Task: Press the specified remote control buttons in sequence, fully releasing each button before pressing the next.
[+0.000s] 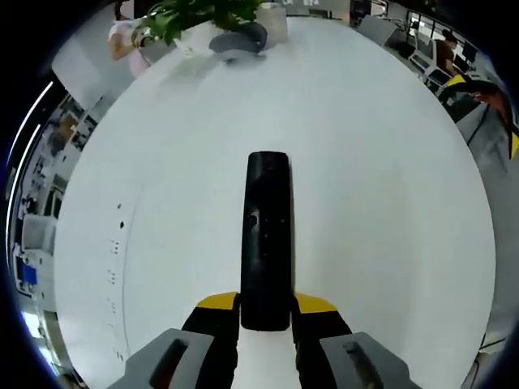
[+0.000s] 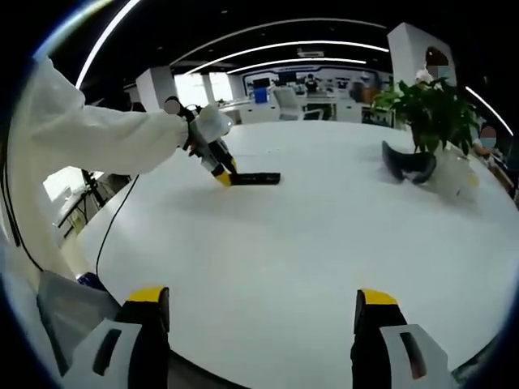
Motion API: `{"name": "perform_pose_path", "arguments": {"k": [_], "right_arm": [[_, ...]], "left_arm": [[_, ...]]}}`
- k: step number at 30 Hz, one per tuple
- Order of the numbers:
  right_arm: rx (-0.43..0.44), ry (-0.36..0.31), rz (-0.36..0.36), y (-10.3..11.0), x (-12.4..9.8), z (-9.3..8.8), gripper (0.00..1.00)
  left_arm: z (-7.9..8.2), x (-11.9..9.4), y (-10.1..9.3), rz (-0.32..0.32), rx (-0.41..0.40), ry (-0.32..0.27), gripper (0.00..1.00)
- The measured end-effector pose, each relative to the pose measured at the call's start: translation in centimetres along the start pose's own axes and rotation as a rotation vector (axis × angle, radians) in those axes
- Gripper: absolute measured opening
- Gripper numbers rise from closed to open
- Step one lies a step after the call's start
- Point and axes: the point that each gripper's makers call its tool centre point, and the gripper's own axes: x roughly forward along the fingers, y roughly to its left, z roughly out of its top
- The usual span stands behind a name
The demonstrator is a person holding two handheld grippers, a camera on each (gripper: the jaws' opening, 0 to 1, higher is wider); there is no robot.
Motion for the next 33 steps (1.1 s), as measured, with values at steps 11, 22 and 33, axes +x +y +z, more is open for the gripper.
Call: {"name": "perform_pose_path", "arguments": {"k": [11,22,33], "right_arm": [[-0.017,-0.028,-0.004,0.1,-0.5,0.8,0.94],[-0.087,-0.035,0.007,0.8,-0.7,1.0,0.95],[-0.093,-0.049,0.029,0.9,-1.2,1.4,0.99]], "left_arm": [[-0.8,-1.4,-1.1,0.122,-0.162,-0.069,0.57],[-2.2,-5.9,-3.0,0.302,-0.370,-0.303,0.83],[-2.4,-10.9,-8.4,0.365,-0.526,-0.475,1.00]]}}
